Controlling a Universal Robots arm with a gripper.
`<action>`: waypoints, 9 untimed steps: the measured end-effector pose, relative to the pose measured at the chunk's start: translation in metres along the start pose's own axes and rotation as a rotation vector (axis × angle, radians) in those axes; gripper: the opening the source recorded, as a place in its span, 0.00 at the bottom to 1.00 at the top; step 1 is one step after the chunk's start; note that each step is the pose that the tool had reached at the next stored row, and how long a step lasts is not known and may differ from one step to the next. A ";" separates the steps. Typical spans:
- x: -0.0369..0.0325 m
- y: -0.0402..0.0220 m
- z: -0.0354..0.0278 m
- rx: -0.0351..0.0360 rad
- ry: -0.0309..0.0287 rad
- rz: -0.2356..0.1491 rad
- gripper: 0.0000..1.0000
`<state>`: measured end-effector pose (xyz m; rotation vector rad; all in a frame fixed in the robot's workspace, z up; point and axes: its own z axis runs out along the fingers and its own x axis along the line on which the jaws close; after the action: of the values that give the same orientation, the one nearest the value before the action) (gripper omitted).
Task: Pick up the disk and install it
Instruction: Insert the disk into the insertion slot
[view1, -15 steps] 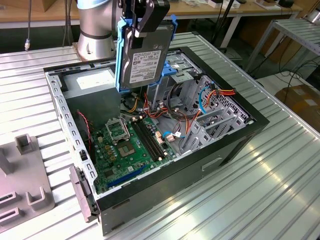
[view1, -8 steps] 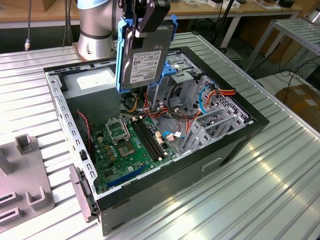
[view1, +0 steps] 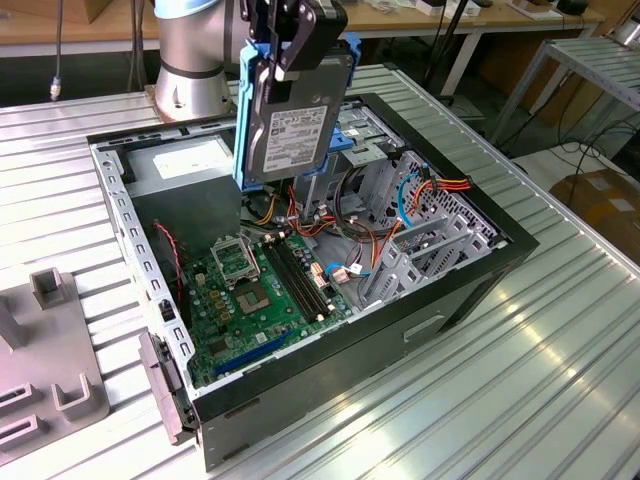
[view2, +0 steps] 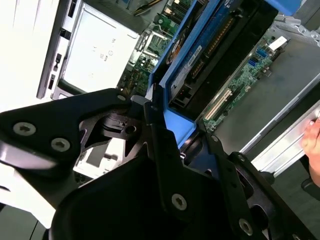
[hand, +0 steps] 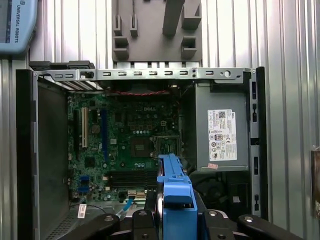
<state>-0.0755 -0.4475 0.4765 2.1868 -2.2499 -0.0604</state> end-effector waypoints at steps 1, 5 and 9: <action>0.0035 -0.0002 0.0003 0.0000 0.0001 0.000 0.37; 0.0236 -0.0015 0.0015 0.0000 0.0000 0.000 0.37; 0.0299 -0.0113 0.0022 0.0001 0.0005 0.000 0.37</action>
<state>-0.0651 -0.4776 0.4732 2.1866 -2.2498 -0.0598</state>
